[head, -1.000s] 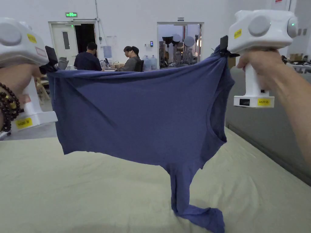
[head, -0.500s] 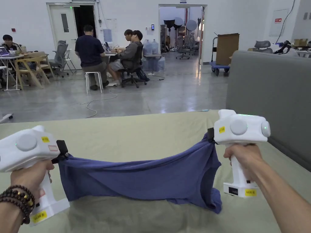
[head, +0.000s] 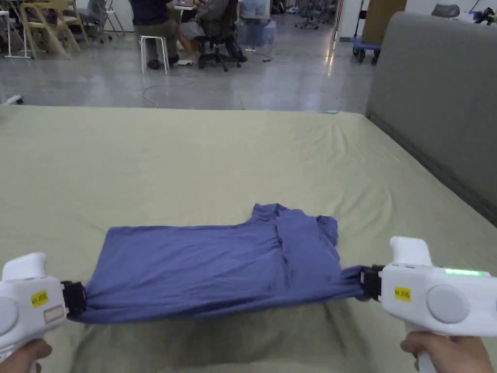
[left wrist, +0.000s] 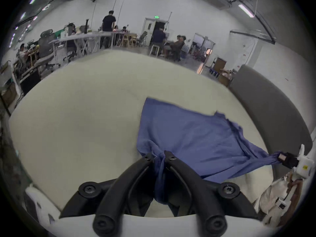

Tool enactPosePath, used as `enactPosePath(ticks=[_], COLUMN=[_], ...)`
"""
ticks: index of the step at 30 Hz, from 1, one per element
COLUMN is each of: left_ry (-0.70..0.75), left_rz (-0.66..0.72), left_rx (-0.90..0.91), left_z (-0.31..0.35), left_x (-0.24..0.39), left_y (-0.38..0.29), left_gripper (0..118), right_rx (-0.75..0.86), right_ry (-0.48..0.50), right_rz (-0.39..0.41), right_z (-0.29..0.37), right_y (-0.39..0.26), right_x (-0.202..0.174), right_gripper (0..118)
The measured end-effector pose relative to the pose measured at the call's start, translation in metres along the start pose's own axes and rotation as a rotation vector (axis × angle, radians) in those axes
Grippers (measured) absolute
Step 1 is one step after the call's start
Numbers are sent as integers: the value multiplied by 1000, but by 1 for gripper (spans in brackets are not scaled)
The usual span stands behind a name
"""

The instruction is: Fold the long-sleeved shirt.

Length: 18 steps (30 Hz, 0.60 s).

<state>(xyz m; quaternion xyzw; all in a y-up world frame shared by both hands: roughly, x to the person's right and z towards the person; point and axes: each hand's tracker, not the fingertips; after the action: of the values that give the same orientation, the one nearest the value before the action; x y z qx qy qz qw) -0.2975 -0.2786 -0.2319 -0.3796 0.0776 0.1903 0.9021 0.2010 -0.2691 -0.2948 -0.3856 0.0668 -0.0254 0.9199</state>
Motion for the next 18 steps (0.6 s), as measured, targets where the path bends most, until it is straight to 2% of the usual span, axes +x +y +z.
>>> enactPosePath(ticks=[4,6,8,11,12,13,14,15,16,18], left_ry=[103,108,111,84,78,75,78,97,99,78], left_rz=[-46,-62,-57,-23,-10,-14,-23,-39,-50,-73], left_rx=[-102,-115,-121,-95,-89,-82,-74,-64,-41,55], left_z=[1,-8,-15,-12,-9,-5,2,7,13,28], left_x=[-15,-17,-16,-15,-16,-16,-15,-14,-13,-8], left_y=[-36,-44,-41,-37,-34,-30,-30,-25,-21,-17], left_gripper=[6,6,6,8,28,59,95,118,118,118], right_rx=[-183,-261,-306,-304,-301,-278,-237,-212,-179,-64], right_ry=[-28,-25,-62,-56,-50,-39,-44,-47,-56,-62], right_rz=[88,129,145,133,123,94,74,76,82,95], right_z=[-8,-21,-30,-35,-28,-22,-14,-6,2,20], right_y=[-52,-68,-75,-72,-69,-64,-58,-51,-46,-31], right_x=[-6,-7,-11,-11,-9,-9,-8,-8,-7,-7], right_gripper=[0,0,0,0,1,14,45,92,112,115])
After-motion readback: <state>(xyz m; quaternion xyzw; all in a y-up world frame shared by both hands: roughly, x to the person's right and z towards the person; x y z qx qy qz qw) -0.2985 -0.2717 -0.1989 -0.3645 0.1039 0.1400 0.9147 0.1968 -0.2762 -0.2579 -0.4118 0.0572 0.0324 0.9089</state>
